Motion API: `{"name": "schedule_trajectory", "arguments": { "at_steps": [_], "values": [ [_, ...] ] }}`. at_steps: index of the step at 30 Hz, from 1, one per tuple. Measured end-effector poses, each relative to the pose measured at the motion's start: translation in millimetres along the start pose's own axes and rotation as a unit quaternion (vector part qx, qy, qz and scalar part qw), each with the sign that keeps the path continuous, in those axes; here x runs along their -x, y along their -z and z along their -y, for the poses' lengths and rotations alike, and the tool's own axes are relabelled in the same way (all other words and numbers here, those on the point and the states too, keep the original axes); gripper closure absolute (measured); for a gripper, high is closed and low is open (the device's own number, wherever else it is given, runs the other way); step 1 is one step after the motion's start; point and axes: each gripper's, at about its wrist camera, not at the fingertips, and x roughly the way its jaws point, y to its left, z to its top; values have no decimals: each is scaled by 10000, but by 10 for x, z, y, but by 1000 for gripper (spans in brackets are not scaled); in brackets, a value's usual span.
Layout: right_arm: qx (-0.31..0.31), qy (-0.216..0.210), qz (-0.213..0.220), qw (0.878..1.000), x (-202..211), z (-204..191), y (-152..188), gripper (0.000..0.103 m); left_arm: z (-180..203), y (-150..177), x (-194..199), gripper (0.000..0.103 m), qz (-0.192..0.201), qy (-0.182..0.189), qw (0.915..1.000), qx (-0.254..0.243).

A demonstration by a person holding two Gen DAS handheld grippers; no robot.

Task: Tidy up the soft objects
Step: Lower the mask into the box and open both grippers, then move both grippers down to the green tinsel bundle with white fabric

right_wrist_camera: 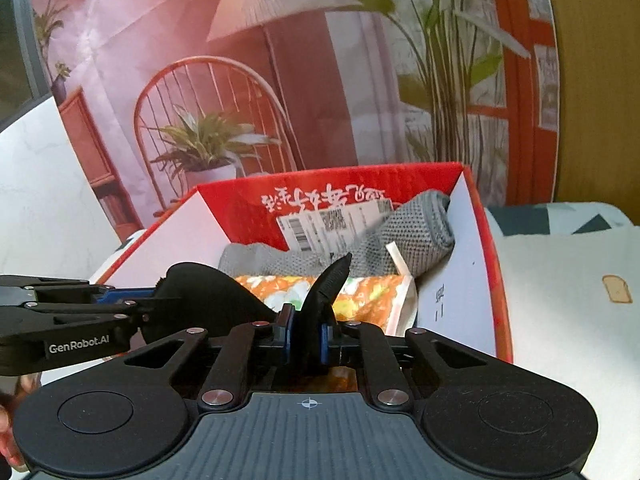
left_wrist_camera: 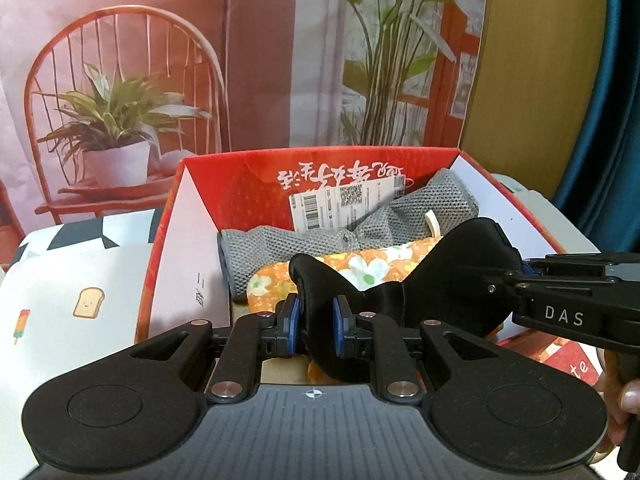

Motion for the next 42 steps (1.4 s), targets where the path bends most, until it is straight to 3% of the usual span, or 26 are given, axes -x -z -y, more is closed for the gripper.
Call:
{"name": "schedule_trajectory", "arguments": {
  "at_steps": [7,10,14,16,18,23,27,32,42],
  "values": [
    [-21,22,-98,9999,-54,2,12,93,24,-15,-29,84,-29,-7,10000,-55],
    [-10,73,-59,10000,-33,1,11,88,21,-28,-3,78,9,-44,10000,-61],
    [321,235,137,9991,56,-36,38,74,7,-9,100,60,170,-128,9997,-97],
    [372,278,219,9987,106,-36,46,61,-1,10,177,48,280,-161,9994,-80],
    [331,323,339,9984,177,-23,58,41,-11,38,263,45,393,-154,9991,-59],
    [522,470,599,9957,344,-23,89,20,-30,108,439,33,555,-155,9983,73],
    [597,482,764,9941,482,-18,123,14,-43,179,574,26,678,-106,9974,232],
    [780,540,1045,9900,673,-85,231,7,-14,341,769,25,797,-68,9962,358],
    [935,361,1344,9859,969,-294,651,5,57,870,1001,25,725,-95,9957,568]
  ]
}}
